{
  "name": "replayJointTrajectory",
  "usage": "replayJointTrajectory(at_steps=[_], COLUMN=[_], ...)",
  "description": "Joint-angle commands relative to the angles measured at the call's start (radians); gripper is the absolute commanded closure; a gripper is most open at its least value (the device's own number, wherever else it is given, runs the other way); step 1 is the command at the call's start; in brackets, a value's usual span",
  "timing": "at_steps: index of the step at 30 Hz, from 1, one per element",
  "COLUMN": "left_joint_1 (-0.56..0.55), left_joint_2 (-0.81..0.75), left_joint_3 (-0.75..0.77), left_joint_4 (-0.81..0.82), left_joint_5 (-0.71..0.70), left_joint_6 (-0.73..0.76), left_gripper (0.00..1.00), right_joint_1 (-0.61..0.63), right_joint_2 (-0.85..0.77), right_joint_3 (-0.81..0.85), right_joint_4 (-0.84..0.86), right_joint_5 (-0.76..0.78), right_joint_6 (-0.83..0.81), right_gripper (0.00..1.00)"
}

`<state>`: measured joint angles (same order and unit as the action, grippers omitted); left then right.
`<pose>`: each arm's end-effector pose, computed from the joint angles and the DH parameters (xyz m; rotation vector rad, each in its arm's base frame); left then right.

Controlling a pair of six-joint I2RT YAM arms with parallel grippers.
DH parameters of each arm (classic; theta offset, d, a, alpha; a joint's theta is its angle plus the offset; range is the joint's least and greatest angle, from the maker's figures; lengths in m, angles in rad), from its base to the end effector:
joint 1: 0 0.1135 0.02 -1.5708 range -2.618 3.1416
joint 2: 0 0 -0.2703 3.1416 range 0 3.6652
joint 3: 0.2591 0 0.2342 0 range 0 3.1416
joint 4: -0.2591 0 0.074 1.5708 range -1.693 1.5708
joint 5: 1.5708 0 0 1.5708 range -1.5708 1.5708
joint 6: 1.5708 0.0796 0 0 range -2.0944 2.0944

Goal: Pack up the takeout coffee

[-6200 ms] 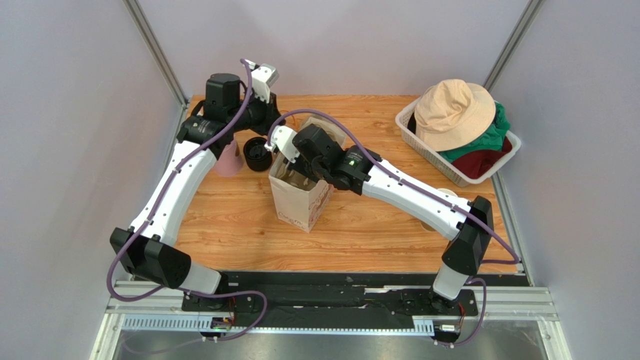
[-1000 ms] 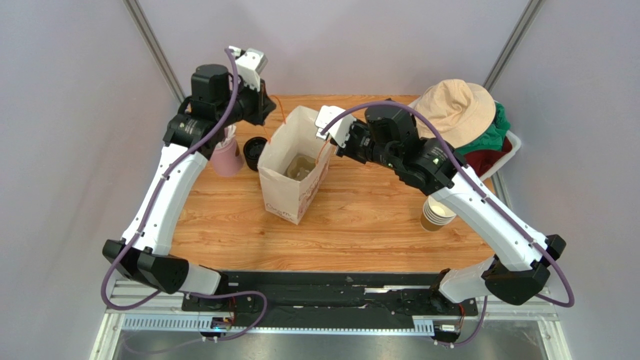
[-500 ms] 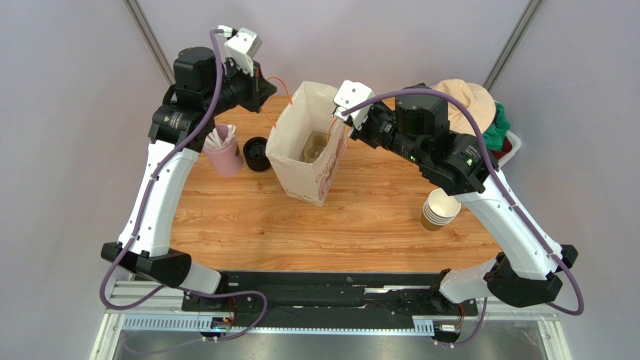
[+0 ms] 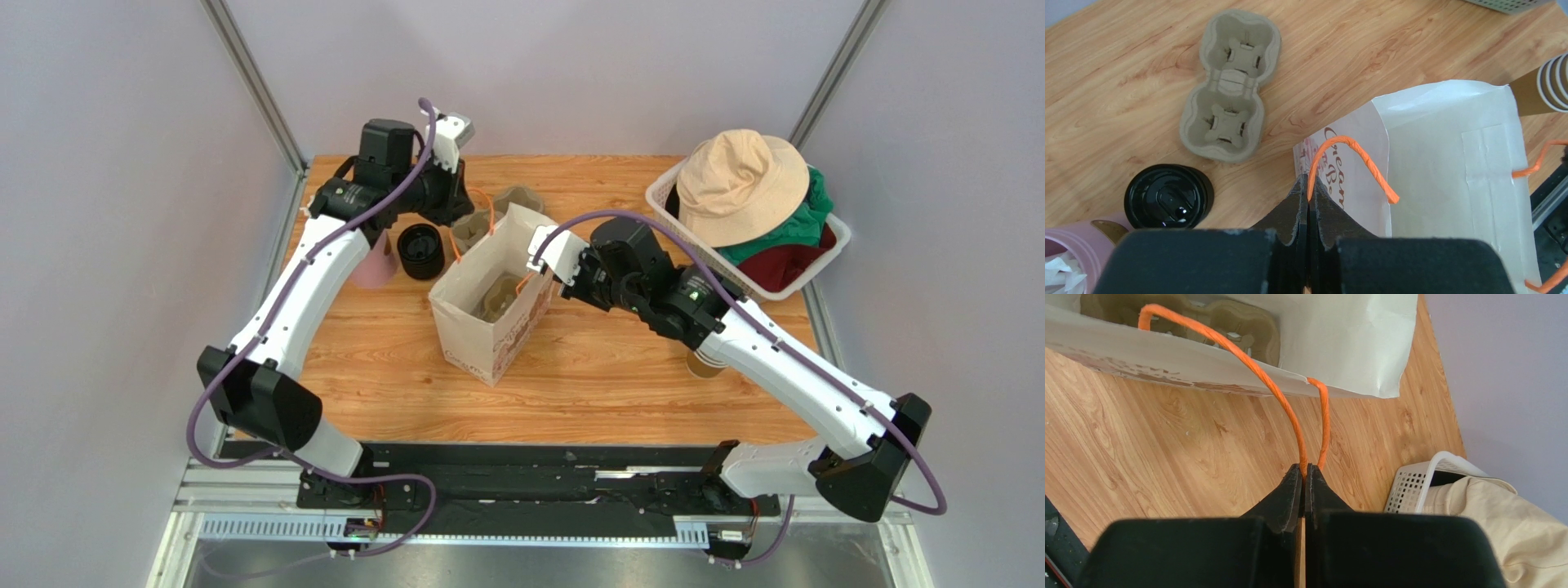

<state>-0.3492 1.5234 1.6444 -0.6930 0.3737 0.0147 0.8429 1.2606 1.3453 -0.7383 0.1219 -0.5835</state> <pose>0.3182 -0.1468 0.3902 0.6059 2.0701 -0.5948 0.1932 0.2022 0.3568 -1.4004 1.7209 0.0074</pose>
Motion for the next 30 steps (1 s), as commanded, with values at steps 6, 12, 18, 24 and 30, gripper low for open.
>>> replayJointTrajectory(at_steps=[6,12,18,24,30], left_joint_1=[-0.004,-0.028,-0.122,-0.220,-0.261], left_joint_2=[0.026,0.066,-0.003,-0.049,-0.071], left_joint_3=[0.207,0.313,0.180,0.075,0.066], left_joint_4=[-0.034,-0.091,-0.096,-0.118,-0.171], left_joint_5=[0.027,0.146,0.191,0.195,0.264], left_joint_6=[0.074,0.110,0.209,0.284,0.332], left_gripper=[1.00,1.00,1.00,1.00,1.00], right_joint_1=[-0.002,-0.004,-0.004,-0.001,-0.002], right_joint_2=[-0.062,-0.150,-0.279,-0.374,-0.437], right_joint_3=[0.057,-0.041,-0.178,-0.334,-0.420], right_joint_4=[0.068,-0.035,-0.209,-0.343,-0.405], right_joint_5=[-0.021,-0.108,-0.212,-0.301,-0.329], right_joint_6=[0.039,0.002,-0.058,-0.098,-0.102], right_gripper=[1.00,1.00,1.00,1.00,1.00])
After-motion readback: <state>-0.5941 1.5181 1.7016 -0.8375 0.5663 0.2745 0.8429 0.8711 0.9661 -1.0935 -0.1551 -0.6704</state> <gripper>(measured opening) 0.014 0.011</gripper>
